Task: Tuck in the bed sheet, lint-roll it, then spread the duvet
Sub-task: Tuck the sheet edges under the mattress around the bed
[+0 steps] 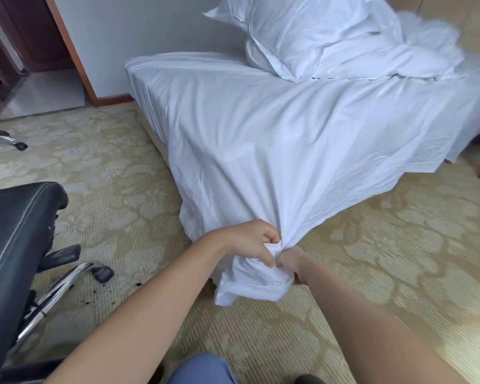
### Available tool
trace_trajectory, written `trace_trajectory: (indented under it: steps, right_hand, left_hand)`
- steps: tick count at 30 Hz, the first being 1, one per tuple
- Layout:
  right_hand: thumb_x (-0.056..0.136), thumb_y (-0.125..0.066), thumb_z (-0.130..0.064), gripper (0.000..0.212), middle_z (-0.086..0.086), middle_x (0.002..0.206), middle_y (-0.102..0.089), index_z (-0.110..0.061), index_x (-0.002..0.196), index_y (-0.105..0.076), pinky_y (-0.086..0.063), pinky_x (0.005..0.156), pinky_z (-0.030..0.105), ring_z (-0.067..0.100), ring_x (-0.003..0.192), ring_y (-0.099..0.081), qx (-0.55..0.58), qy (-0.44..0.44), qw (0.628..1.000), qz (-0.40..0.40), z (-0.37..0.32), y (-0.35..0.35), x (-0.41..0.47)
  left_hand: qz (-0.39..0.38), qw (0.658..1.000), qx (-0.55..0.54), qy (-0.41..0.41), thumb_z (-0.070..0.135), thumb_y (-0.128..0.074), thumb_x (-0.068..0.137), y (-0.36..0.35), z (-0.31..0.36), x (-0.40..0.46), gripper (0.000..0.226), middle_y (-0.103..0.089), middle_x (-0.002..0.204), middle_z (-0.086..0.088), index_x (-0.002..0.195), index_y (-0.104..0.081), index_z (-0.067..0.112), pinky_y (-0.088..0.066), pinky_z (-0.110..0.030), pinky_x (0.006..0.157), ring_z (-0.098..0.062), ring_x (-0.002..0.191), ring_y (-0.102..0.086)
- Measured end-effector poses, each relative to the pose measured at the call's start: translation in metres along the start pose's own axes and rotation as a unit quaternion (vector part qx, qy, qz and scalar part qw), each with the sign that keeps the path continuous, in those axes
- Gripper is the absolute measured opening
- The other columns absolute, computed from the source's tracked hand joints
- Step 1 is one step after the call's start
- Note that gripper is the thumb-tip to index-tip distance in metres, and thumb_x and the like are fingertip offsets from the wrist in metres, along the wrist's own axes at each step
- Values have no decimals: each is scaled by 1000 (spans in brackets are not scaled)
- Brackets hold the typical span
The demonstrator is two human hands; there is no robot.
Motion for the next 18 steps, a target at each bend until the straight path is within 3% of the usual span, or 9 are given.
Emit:
trace_trajectory:
  steps: [3, 5, 9, 12, 14, 18]
  right_hand:
    - [94, -52, -11, 33, 13, 127, -58, -6, 126, -55, -45, 93, 37, 32, 117, -55, -230, -17, 973, 1, 3, 5, 12]
    - [97, -50, -16, 38, 7, 138, -52, -10, 134, -51, -42, 96, 32, 26, 125, -51, -346, -51, 937, 1, 11, 11, 13]
    - [95, -49, -17, 49, 9, 145, -42, -8, 142, -39, -39, 102, 33, 26, 131, -44, -388, -71, 918, 41, 18, 18, 13]
    - [91, -49, -24, 46, 7, 139, -49, -15, 136, -47, -43, 97, 36, 27, 125, -50, -360, -8, 931, 50, 12, 3, 19]
    - [94, -43, -23, 40, 7, 135, -52, -13, 131, -49, -42, 98, 37, 27, 123, -51, -319, 32, 945, 64, 4, -7, 16]
    - [97, -37, -24, 34, 9, 129, -54, -10, 126, -48, -40, 90, 33, 28, 118, -52, -253, 108, 955, 110, -19, -13, 7]
  left_hand:
    - [-40, 999, -13, 7, -7, -66, 76, -4, -9, -2, 33, -41, 58, 9, 73, -52, 23, -29, -18, 53, -5, 56, -38]
    - [-53, 997, -47, 14, -9, -64, 74, -8, -19, -2, 35, -45, 66, 4, 76, -54, 25, -30, -24, 58, -13, 67, -40]
    - [-51, 990, -107, 71, 2, -66, 82, -12, -30, 1, 22, -49, 75, 0, 84, -57, 22, -41, -24, 59, -14, 72, -47]
    - [49, 989, -89, 104, 24, -66, 87, -12, -39, 7, 9, -53, 74, 0, 84, -61, 18, -45, -21, 54, -14, 69, -52]
    - [146, 974, -137, 106, 19, -62, 89, -11, -50, 11, 13, -57, 72, -6, 77, -61, 13, -44, -24, 55, -19, 66, -53]
    - [340, 926, -87, 138, 24, -63, 87, 1, -74, 13, 17, -64, 75, 3, 72, -59, 19, -52, -31, 74, -22, 80, -65]
Point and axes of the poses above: each hand's wrist, its own x-axis towards the middle knuckle, its own y-axis out of the back of the hand, z = x × y, the point moved 1 cm from there along x, towards the middle knuckle
